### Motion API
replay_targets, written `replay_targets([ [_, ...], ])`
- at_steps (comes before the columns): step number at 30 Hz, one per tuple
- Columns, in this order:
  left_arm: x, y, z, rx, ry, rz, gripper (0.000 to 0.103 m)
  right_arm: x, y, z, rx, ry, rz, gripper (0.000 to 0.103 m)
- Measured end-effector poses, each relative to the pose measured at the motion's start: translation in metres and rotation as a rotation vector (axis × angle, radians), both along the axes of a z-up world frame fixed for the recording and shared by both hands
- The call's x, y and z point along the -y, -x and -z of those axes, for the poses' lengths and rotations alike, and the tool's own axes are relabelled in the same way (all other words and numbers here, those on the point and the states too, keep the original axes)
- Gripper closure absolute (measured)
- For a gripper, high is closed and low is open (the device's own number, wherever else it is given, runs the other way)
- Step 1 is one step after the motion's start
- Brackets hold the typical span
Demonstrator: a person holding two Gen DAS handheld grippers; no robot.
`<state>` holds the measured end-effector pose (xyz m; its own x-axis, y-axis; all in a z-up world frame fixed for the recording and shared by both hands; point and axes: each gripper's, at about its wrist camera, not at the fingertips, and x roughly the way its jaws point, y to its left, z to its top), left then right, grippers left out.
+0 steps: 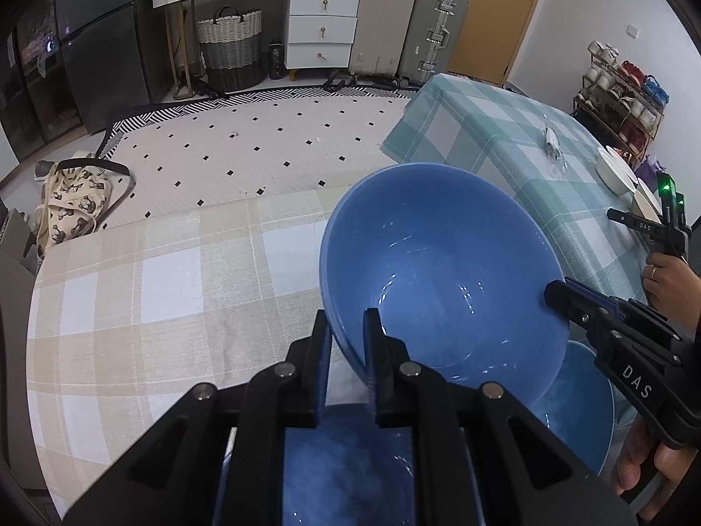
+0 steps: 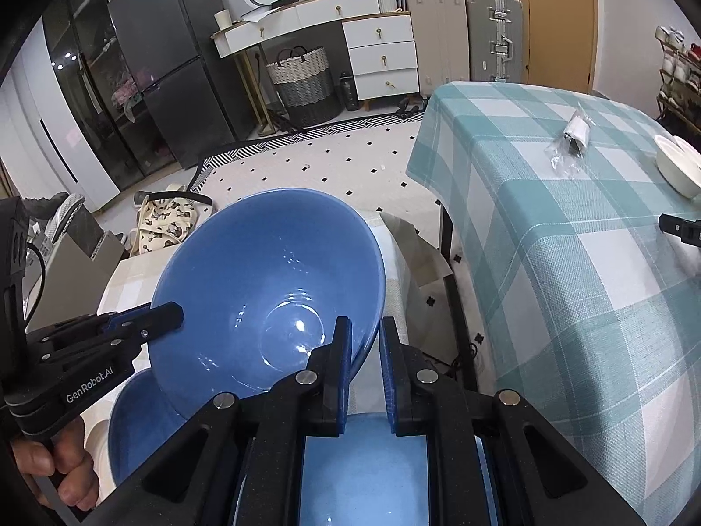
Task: Organize plates and bowls
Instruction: 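Lift and carry the blue bowl with both tools across the table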
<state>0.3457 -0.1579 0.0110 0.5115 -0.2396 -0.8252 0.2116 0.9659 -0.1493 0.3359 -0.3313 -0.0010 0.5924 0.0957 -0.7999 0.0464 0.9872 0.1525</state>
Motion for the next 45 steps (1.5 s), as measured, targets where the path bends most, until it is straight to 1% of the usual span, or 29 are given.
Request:
replay_targets([
  [6,-0.006,0.013,-0.011,0.021,0.005,-0.007,0.091,-0.006,0.011,-0.016,0.040,0.005,-0.014,0.090],
  [16,-0.026,0.042,-0.034,0.070,0.014,-0.042,0.091,-0.027,0.035,-0.041,0.099,0.029,-0.058,0.090],
  [28,-0.039,0.076,-0.054,0.109,0.004,-0.053,0.090,-0.043,0.069,-0.067,0.162,0.029,-0.096,0.090],
  [37,-0.048,0.101,-0.065,0.138,-0.001,-0.054,0.090,-0.057,0.091,-0.078,0.183,0.042,-0.112,0.090],
  [45,-0.057,0.122,-0.065,0.147,0.005,-0.061,0.090,-0.068,0.116,-0.083,0.194,0.050,-0.144,0.090],
])
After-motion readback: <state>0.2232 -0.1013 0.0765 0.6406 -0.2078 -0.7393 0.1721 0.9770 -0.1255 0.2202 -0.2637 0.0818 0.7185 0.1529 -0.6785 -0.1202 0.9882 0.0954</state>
